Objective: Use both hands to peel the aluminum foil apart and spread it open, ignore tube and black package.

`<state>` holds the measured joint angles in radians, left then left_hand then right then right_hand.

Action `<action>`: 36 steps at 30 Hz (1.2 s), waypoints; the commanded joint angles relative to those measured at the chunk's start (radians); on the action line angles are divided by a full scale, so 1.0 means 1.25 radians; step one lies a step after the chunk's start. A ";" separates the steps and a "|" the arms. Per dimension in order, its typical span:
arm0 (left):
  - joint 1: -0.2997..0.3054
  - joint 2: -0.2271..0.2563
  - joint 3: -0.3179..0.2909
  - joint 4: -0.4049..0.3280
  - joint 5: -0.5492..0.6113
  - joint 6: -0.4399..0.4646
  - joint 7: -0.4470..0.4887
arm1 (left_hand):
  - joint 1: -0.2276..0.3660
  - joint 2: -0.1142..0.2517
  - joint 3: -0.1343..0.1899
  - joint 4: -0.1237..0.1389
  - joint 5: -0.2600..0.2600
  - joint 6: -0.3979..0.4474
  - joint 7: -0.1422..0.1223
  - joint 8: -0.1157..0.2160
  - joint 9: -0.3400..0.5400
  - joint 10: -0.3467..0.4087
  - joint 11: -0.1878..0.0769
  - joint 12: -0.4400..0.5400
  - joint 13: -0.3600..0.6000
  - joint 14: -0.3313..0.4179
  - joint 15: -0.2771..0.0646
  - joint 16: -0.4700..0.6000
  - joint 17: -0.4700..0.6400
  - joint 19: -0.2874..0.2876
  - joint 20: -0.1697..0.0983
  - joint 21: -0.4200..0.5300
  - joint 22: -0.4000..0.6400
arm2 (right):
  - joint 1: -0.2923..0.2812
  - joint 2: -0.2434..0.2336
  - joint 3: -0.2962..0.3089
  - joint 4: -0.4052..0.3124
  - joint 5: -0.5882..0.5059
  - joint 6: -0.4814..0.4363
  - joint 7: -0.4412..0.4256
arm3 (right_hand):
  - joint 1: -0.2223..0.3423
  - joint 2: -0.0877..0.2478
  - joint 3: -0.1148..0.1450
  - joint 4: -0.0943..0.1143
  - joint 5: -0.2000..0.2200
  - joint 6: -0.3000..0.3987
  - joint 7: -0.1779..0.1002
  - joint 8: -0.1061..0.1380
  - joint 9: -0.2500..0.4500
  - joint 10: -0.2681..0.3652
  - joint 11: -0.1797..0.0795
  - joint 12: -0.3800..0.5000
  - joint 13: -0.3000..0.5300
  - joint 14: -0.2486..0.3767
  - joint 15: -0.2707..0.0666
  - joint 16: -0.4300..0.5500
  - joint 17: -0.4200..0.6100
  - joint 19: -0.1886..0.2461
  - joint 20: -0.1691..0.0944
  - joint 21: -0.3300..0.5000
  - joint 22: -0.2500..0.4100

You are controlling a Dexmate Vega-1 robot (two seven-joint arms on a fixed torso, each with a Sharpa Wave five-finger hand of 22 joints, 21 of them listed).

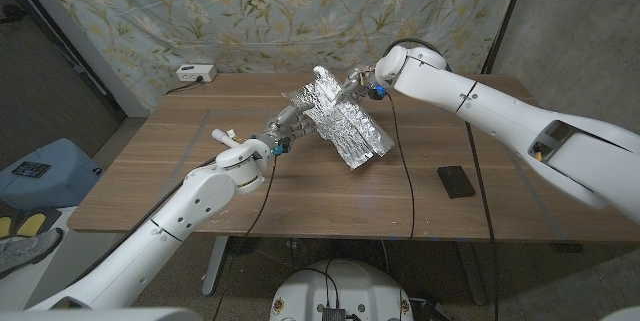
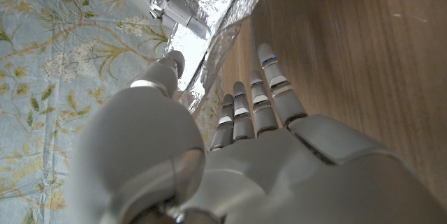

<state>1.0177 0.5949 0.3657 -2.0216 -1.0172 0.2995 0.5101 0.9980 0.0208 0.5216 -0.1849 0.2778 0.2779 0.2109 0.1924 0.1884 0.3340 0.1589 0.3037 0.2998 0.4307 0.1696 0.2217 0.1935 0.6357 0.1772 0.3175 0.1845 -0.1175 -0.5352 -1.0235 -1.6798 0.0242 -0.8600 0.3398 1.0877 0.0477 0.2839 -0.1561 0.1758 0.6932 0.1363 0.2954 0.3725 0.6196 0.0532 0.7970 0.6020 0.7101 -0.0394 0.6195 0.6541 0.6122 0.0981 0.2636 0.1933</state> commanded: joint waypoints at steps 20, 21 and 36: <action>-0.059 -0.100 0.044 0.096 0.042 -0.013 0.062 | 0.067 0.004 -0.014 0.006 0.038 0.048 0.001 0.016 0.006 0.039 -0.010 0.028 0.021 0.045 -0.025 0.018 0.011 0.046 -0.041 0.007 0.002 | 0.027 -0.015 -0.033 -0.078 -0.027 -0.020 -0.008 | 0.022 0.031 0.009 0.002 0.007 0.016 0.003 -0.004 0.007 0.024 -0.006 0.016 0.074 0.050 -0.031 -0.001 0.000 0.018 0.000 0.008 0.001; -0.062 -0.103 0.046 0.101 0.043 -0.013 0.061 | 0.069 0.004 -0.015 0.006 0.039 0.050 0.001 0.016 0.006 0.041 -0.011 0.029 0.021 0.048 -0.026 0.019 0.011 0.048 -0.043 0.008 0.002 | 0.028 -0.016 -0.033 -0.081 -0.028 -0.019 -0.008 | 0.022 0.030 0.009 0.001 0.007 0.016 0.004 -0.004 0.008 0.024 -0.007 0.017 0.075 0.050 -0.030 -0.001 0.000 0.019 -0.001 0.009 0.001; -0.075 -0.125 0.060 0.121 0.048 -0.019 0.015 | 0.086 0.008 -0.027 0.010 0.049 0.059 0.001 0.016 0.007 0.049 -0.011 0.034 0.029 0.058 -0.032 0.025 0.017 0.061 -0.055 0.012 0.002 | 0.026 -0.013 -0.017 -0.076 -0.020 -0.022 -0.013 | 0.018 0.034 0.010 0.004 0.008 0.021 0.006 -0.005 0.011 0.029 -0.007 0.019 0.074 0.058 -0.030 -0.004 0.002 0.023 -0.003 0.010 0.001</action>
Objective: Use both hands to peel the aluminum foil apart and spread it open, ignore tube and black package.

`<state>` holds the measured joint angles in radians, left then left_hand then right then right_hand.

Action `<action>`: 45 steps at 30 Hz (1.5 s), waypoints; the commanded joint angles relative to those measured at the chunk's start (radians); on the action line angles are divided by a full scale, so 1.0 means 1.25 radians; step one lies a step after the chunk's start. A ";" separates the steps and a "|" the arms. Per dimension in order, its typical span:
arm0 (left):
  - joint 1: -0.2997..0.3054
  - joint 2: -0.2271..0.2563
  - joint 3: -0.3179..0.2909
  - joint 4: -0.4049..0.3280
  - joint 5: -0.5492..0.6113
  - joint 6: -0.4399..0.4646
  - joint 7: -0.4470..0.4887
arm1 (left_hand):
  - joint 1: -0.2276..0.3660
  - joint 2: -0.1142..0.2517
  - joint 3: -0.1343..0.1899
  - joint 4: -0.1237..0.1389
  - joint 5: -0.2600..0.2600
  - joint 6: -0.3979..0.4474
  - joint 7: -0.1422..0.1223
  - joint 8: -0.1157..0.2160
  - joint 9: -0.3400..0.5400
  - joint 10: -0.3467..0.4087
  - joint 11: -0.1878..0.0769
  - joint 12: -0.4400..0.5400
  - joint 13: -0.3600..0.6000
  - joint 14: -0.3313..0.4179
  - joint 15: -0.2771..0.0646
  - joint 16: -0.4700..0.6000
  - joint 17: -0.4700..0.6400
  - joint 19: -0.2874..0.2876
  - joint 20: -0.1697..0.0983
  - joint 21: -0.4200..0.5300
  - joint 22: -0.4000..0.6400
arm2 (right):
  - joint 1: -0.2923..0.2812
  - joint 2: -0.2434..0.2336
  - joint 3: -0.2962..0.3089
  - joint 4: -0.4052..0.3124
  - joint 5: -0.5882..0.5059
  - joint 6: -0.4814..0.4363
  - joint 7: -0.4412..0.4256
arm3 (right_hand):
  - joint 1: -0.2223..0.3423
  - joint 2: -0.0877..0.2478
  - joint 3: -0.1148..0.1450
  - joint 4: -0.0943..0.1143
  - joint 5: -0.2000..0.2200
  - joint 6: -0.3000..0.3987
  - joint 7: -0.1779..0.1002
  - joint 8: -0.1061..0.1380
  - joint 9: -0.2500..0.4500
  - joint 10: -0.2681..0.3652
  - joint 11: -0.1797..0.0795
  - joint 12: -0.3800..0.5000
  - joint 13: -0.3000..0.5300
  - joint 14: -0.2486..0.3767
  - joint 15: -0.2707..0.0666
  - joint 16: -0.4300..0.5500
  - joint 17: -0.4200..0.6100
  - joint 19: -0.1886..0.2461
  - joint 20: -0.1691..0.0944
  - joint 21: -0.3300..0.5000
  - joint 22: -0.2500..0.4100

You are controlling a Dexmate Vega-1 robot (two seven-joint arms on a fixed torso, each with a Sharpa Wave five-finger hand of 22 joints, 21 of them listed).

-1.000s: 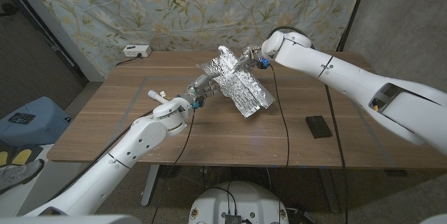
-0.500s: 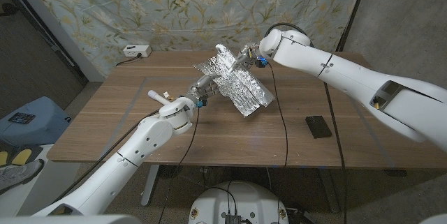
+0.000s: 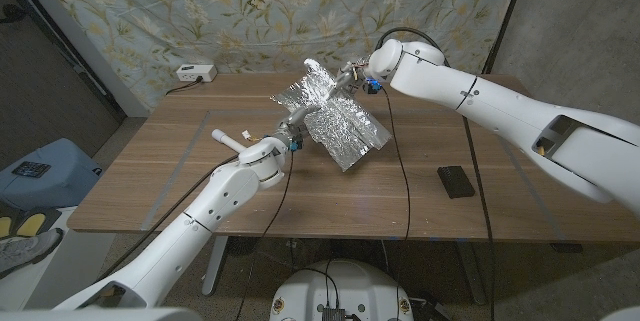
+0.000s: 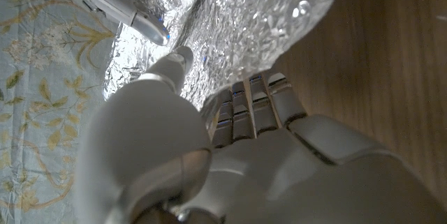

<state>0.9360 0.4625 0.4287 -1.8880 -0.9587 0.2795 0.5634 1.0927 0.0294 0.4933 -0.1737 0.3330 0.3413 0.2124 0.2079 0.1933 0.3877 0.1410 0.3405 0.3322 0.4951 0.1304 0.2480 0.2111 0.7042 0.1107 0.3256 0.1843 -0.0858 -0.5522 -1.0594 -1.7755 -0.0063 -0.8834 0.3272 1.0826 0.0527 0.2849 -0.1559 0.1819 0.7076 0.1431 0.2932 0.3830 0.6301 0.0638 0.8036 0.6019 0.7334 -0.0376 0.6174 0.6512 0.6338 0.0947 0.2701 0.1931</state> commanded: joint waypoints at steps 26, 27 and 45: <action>0.010 -0.023 0.015 0.002 0.011 -0.023 -0.040 | 0.037 0.045 -0.001 0.019 0.050 0.214 -0.038 0.062 0.009 0.201 -0.067 0.076 0.042 0.218 -0.100 0.063 0.006 0.139 -0.060 0.067 0.005 | -0.006 0.000 0.045 0.017 0.038 0.006 -0.018 | 0.013 0.039 0.012 0.009 0.005 0.015 0.001 -0.007 0.008 0.024 -0.016 0.014 0.073 0.048 -0.030 -0.010 0.005 0.011 -0.002 0.006 0.000; 0.012 -0.024 0.014 0.003 0.005 -0.022 -0.044 | 0.031 0.051 -0.001 0.022 0.052 0.244 -0.050 0.070 0.010 0.225 -0.085 0.084 0.046 0.234 -0.111 0.064 0.005 0.150 -0.068 0.074 0.006 | -0.007 -0.001 0.046 0.018 0.040 0.006 -0.018 | 0.013 0.039 0.012 0.008 0.005 0.015 0.001 -0.007 0.008 0.025 -0.017 0.014 0.072 0.048 -0.030 -0.010 0.005 0.012 -0.002 0.006 0.000; 0.034 -0.020 0.008 -0.010 0.009 -0.031 -0.031 | 0.001 0.091 0.005 0.027 0.039 0.403 -0.083 0.122 0.038 0.349 -0.132 0.144 0.080 0.361 -0.169 0.096 0.021 0.220 -0.098 0.129 0.012 | -0.025 -0.014 0.081 0.049 0.096 0.013 -0.006 | 0.004 0.045 0.013 0.010 0.006 0.019 0.001 -0.011 0.009 0.024 -0.015 0.014 0.073 0.052 -0.030 -0.017 0.007 0.015 -0.002 0.007 0.000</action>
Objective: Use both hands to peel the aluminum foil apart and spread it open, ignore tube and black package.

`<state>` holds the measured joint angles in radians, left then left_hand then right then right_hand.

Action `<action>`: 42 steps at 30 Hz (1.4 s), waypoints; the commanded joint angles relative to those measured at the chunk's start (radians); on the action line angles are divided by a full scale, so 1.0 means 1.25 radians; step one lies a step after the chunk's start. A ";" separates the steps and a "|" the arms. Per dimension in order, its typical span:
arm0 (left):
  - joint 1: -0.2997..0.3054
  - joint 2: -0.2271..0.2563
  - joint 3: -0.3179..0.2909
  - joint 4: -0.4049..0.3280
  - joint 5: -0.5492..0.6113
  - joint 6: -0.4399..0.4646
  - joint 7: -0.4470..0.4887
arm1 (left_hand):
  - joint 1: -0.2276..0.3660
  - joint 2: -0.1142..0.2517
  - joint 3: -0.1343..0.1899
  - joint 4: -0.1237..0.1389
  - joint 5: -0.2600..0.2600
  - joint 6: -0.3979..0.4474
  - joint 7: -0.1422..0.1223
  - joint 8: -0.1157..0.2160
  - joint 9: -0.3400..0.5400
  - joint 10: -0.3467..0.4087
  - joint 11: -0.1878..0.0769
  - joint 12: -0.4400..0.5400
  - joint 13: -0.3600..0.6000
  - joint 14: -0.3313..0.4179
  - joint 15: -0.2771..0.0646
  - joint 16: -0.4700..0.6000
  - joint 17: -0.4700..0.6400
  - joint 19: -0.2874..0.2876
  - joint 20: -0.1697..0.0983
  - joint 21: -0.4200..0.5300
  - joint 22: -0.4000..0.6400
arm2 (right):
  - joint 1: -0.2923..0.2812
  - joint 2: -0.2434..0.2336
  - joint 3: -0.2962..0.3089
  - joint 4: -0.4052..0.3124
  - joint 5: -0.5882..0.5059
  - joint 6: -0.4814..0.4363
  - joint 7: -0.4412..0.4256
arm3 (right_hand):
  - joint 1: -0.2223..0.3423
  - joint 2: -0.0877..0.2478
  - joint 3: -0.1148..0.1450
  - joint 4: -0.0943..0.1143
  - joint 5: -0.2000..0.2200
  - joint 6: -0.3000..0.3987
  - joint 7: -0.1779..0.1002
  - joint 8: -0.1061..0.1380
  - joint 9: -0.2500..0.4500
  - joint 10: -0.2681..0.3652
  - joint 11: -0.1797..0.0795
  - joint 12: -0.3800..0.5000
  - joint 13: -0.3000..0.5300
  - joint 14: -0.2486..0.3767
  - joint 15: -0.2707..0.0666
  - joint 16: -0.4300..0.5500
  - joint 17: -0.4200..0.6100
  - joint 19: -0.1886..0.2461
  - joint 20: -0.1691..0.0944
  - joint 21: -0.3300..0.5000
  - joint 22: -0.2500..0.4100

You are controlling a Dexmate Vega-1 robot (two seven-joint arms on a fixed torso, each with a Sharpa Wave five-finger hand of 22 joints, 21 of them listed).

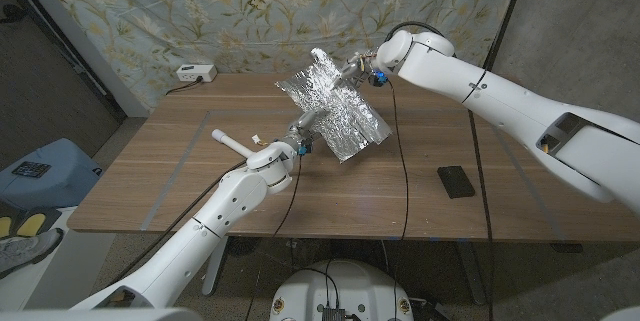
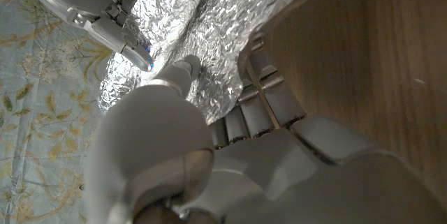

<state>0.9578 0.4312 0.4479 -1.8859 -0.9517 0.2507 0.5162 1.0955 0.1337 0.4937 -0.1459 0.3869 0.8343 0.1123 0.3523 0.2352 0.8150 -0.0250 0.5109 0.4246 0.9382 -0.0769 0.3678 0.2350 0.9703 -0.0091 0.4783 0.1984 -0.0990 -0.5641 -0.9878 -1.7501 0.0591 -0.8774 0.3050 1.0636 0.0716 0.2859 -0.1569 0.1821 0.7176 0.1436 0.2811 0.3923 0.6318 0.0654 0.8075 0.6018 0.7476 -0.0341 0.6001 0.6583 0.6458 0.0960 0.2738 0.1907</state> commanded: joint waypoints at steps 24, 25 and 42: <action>0.002 0.016 -0.017 -0.001 -0.016 0.016 0.007 | -0.016 0.019 0.008 -0.002 -0.022 0.048 0.001 0.017 0.021 0.056 -0.010 0.033 0.027 0.054 -0.025 0.014 0.022 0.027 -0.013 0.035 0.002 | -0.036 -0.021 0.040 0.059 0.095 0.017 0.012 | 0.014 0.032 0.015 0.009 0.006 0.013 0.001 -0.006 0.005 0.022 -0.016 0.011 0.075 0.045 -0.032 -0.009 0.005 0.008 -0.002 0.004 0.002; 0.000 0.016 -0.017 -0.001 -0.017 0.018 0.008 | -0.016 0.019 0.008 -0.002 -0.023 0.053 0.000 0.019 0.022 0.057 -0.014 0.034 0.029 0.057 -0.026 0.015 0.023 0.027 -0.013 0.036 0.003 | -0.039 -0.022 0.044 0.060 0.099 0.018 0.011 | 0.014 0.033 0.015 0.010 0.006 0.012 0.001 -0.007 0.005 0.021 -0.015 0.011 0.075 0.043 -0.033 -0.011 0.005 0.008 -0.003 0.004 0.002; -0.008 0.027 -0.014 0.004 -0.036 0.035 -0.025 | -0.018 0.023 0.014 -0.005 -0.034 0.054 -0.003 0.019 0.031 0.061 -0.013 0.037 0.039 0.063 -0.027 0.015 0.032 0.027 -0.020 0.049 0.004 | -0.076 -0.048 0.114 0.102 0.191 0.043 0.028 | 0.010 0.033 0.016 0.008 0.006 0.013 0.005 -0.011 0.007 0.022 -0.013 0.012 0.076 0.048 -0.030 -0.015 0.007 0.014 -0.001 0.006 0.001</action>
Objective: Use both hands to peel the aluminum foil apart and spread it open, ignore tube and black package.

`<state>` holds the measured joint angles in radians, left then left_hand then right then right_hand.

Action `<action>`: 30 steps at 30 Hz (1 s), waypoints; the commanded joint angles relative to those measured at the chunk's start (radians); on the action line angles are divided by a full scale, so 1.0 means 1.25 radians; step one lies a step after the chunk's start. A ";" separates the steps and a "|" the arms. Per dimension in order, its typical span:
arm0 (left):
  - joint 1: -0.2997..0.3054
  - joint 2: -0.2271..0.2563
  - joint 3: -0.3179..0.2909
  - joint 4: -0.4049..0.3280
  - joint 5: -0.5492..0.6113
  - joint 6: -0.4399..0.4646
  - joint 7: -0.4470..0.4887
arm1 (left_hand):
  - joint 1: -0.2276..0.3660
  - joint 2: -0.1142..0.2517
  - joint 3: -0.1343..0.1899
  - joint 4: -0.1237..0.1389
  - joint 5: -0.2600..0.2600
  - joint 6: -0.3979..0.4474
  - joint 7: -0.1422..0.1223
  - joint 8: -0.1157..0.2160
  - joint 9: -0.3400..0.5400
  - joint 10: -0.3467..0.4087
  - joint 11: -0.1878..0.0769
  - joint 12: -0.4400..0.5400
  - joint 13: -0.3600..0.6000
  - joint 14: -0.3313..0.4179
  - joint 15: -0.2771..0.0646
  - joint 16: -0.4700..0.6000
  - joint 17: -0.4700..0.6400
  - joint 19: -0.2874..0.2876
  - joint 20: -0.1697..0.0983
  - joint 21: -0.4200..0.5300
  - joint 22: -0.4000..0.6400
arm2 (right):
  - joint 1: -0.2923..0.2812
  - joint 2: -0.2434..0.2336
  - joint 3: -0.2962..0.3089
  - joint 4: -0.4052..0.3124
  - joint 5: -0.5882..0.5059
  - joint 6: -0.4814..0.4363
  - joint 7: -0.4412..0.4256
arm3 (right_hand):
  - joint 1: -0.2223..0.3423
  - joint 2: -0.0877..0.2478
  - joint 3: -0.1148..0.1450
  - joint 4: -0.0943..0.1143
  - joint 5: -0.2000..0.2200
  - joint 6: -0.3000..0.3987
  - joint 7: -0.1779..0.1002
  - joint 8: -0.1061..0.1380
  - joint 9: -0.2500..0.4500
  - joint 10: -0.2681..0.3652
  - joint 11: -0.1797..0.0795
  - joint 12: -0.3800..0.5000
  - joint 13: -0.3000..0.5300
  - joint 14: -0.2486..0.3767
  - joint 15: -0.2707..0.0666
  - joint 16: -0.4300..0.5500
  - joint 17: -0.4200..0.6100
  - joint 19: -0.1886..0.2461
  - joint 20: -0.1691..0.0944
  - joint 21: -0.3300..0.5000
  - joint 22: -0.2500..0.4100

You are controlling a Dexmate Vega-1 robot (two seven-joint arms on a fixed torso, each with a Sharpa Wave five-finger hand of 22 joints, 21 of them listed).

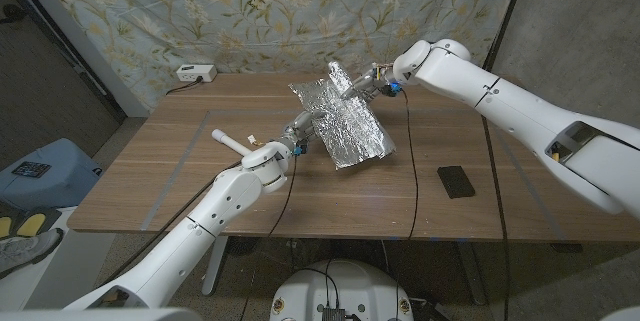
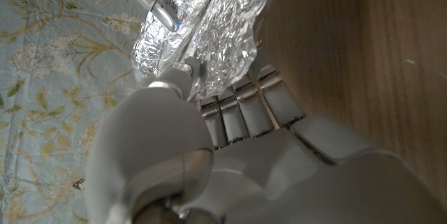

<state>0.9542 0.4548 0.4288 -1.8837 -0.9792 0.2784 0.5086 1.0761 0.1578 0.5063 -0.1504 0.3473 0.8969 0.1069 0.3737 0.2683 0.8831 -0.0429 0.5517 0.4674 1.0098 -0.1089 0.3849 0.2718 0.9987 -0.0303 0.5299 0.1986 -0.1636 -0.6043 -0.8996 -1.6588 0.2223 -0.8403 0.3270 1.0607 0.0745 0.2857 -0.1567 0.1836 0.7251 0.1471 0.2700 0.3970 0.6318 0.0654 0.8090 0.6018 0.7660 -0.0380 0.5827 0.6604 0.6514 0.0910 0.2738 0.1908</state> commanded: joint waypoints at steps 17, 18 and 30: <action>-0.013 0.044 -0.016 -0.001 -0.033 0.026 -0.057 | -0.005 0.005 0.008 -0.003 -0.012 0.004 -0.003 0.002 0.014 0.008 -0.001 0.007 0.015 0.010 -0.004 0.004 0.014 -0.001 -0.006 0.017 0.004 | -0.063 -0.016 0.103 0.078 0.159 0.040 0.005 | 0.007 0.032 0.017 0.008 0.005 0.005 0.003 -0.007 0.005 0.019 -0.011 0.008 0.075 0.032 -0.026 -0.008 0.009 0.009 0.007 0.004 0.001; -0.014 0.045 -0.016 -0.002 -0.034 0.030 -0.054 | -0.005 0.005 0.008 -0.003 -0.012 0.004 -0.003 0.002 0.014 0.007 0.000 0.007 0.015 0.010 -0.004 0.004 0.014 -0.001 -0.006 0.018 0.004 | -0.067 -0.015 0.110 0.083 0.169 0.042 0.006 | 0.006 0.032 0.017 0.009 0.005 0.005 0.004 -0.008 0.005 0.019 -0.010 0.008 0.075 0.032 -0.025 -0.009 0.008 0.010 0.007 0.005 0.001; -0.019 0.054 -0.021 0.005 -0.046 0.036 -0.068 | -0.005 0.006 0.013 -0.004 -0.017 0.005 -0.003 0.002 0.020 0.006 -0.001 0.007 0.021 0.011 -0.005 0.003 0.021 -0.004 -0.006 0.025 0.005 | -0.096 -0.022 0.151 0.122 0.240 0.057 0.006 | -0.001 0.034 0.020 0.010 0.005 -0.005 0.008 -0.015 0.007 0.009 -0.004 0.000 0.069 0.030 -0.023 -0.022 0.003 0.011 0.007 0.004 0.001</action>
<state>0.9369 0.5104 0.4087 -1.8835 -1.0228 0.3144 0.4375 1.0708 0.1631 0.5145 -0.1587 0.3281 0.8949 0.1048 0.3697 0.2879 0.8831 -0.0429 0.5515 0.4893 1.0170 -0.1158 0.3843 0.2955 0.9947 -0.0341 0.5530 0.2026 -0.2549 -0.6247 -0.7524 -1.5437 0.4516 -0.7826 0.3382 1.0563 0.0788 0.2872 -0.1582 0.1844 0.7211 0.1537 0.2583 0.4014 0.6362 0.0698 0.8090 0.6018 0.7708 -0.0429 0.5608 0.6639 0.6585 0.0983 0.2738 0.1908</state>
